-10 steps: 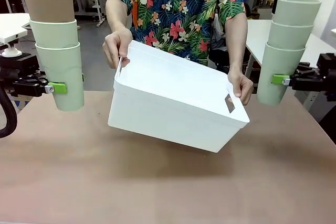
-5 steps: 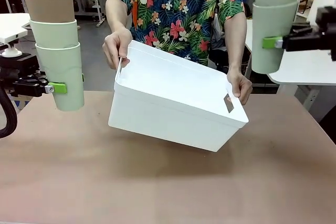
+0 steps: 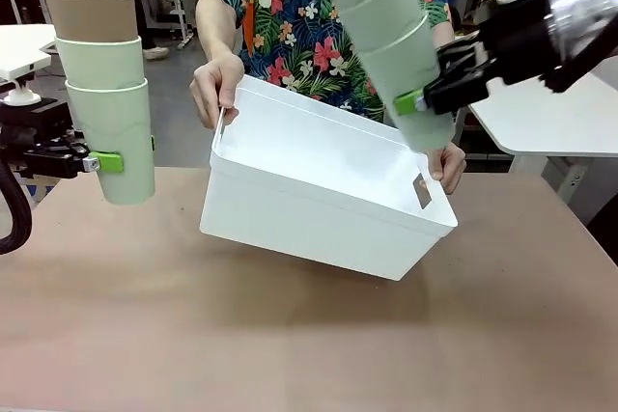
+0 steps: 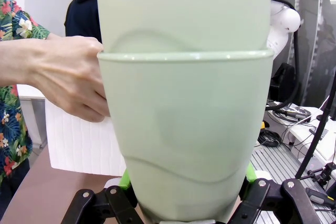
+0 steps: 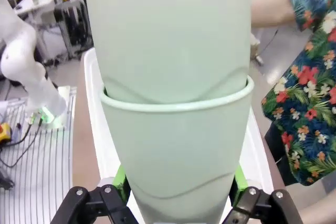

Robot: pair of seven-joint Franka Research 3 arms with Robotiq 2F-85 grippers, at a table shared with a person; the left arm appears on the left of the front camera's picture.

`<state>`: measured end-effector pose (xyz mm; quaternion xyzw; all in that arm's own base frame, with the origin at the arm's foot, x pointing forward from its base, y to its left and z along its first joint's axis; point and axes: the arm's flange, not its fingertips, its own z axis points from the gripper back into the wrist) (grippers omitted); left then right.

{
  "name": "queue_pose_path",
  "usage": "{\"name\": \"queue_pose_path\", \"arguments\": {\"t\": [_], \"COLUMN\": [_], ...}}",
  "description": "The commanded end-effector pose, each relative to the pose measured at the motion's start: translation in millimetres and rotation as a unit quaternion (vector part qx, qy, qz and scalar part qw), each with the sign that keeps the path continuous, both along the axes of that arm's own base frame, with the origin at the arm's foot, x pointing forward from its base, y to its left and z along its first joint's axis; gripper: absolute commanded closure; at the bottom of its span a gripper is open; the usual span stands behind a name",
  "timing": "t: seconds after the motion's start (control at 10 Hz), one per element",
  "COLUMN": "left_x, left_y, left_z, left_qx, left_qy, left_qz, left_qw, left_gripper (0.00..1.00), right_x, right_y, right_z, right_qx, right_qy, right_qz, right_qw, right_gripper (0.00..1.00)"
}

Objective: Stack the cups and store them in the basket.
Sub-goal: Place the stack of Reusable plastic cups into the Pantry Basket.

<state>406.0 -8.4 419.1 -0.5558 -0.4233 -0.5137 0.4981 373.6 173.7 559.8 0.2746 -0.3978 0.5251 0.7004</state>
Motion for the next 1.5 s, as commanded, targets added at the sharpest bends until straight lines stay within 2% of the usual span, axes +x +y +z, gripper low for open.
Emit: {"name": "queue_pose_path", "arguments": {"t": [0.0, 0.4, 1.0, 1.4], "left_x": [-1.0, -1.0, -1.0, -1.0], "left_y": [0.0, 0.0, 0.0, 0.0], "left_z": [5.2, 5.2, 5.2, 5.2], "left_qx": [-0.003, -0.003, -0.003, -0.003], "left_qy": [-0.004, -0.004, -0.004, -0.004], "left_qz": [-0.001, -0.001, -0.001, -0.001], "left_qw": [1.0, 1.0, 1.0, 1.0], "left_gripper": [0.16, 0.16, 0.16, 0.16], "right_x": [18.5, 20.3, 17.2, 18.2], "right_y": [25.4, 61.8, 71.7, 94.9], "right_z": [-4.8, -45.7, -98.7, -126.9], "right_qx": [-0.04, -0.131, -0.25, -0.272], "right_qy": [0.022, 0.019, 0.03, 0.025], "right_qz": [-0.012, -0.035, -0.034, -0.022], "right_qw": [0.999, 0.991, 0.967, 0.962], "right_gripper": [0.13, 0.13, 0.13, 0.13]}}
